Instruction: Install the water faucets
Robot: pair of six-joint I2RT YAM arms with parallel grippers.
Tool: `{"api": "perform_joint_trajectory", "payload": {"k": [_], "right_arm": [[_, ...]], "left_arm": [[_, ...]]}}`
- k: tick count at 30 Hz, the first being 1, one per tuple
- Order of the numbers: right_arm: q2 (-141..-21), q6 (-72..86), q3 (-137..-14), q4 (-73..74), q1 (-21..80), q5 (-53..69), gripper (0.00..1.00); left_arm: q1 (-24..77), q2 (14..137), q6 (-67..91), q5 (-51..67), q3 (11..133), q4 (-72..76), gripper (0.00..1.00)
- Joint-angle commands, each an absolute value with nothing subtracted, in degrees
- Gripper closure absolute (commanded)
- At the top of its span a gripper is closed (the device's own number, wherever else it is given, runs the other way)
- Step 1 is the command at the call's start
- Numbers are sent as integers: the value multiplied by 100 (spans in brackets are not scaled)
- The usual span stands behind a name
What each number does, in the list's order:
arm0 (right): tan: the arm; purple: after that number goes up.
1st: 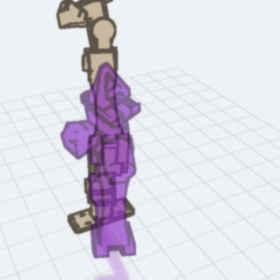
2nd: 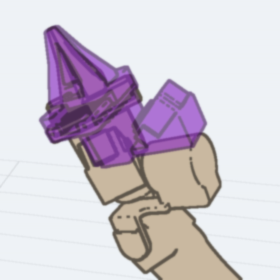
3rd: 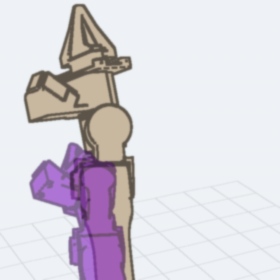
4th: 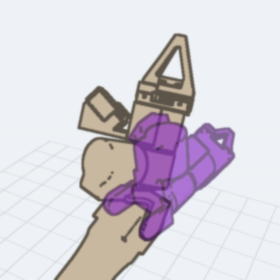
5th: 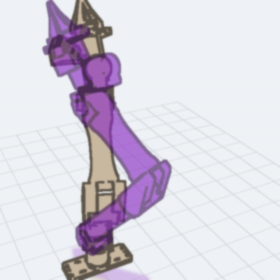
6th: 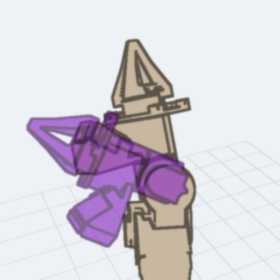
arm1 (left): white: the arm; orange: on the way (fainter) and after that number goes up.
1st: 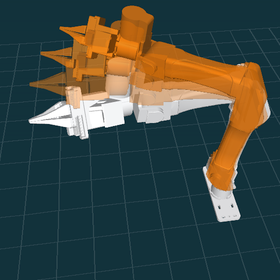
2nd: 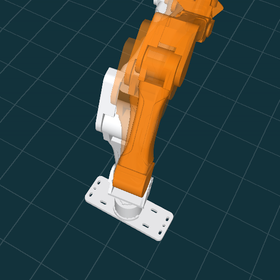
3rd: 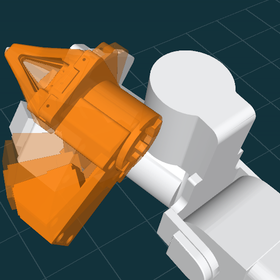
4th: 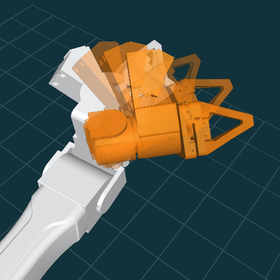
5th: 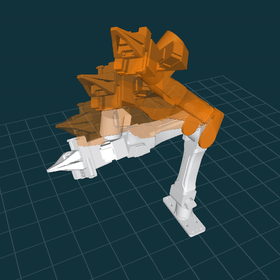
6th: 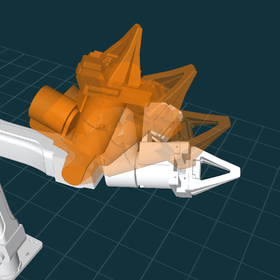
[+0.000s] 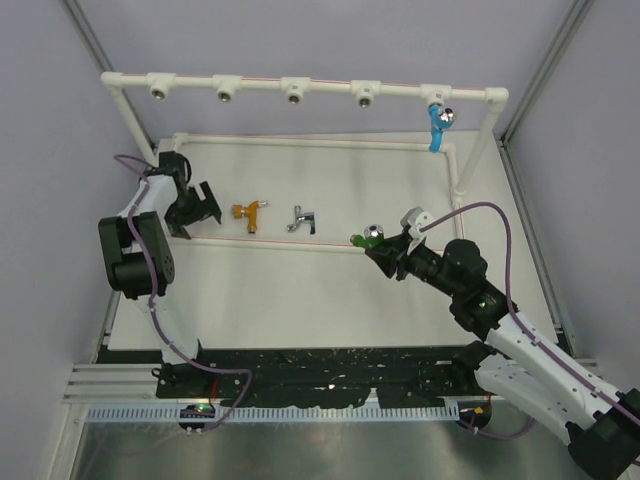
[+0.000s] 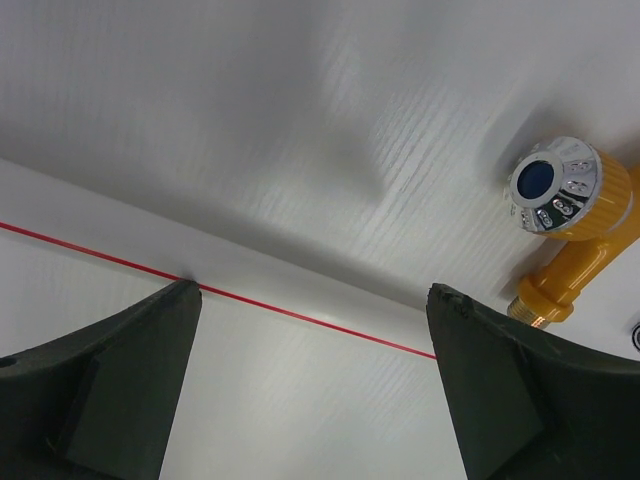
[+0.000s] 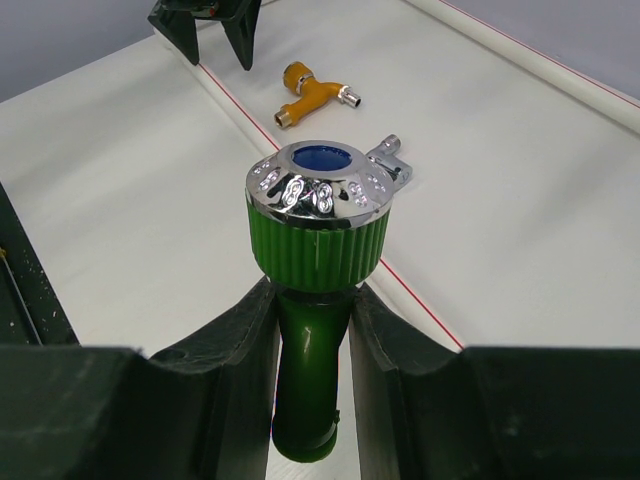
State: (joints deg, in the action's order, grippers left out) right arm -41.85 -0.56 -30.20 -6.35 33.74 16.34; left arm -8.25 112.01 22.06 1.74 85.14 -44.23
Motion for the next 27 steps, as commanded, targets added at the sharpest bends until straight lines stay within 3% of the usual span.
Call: {"api": "perform_joint_trajectory", "payload": {"k": [1, 10, 18, 27], "right_arm": [[-3990, -132, -3041, -1072, 3384, 1652, 95], [-3955, -132, -3067, -984, 3384, 1626, 95], [-4060, -149, -3059, -1002, 3384, 1617, 95], [-4034, -167, -3059, -1002, 3384, 1538, 95]], "left_arm": [[-897, 11233, 2197, 545, 8385, -4290, 0], [-914, 11135, 2022, 203, 9079, -4140, 0], [-1028, 12014, 2048, 597, 9527, -4614, 0], [-1151, 11392, 2355, 1177, 8492, -4641, 0]]}}
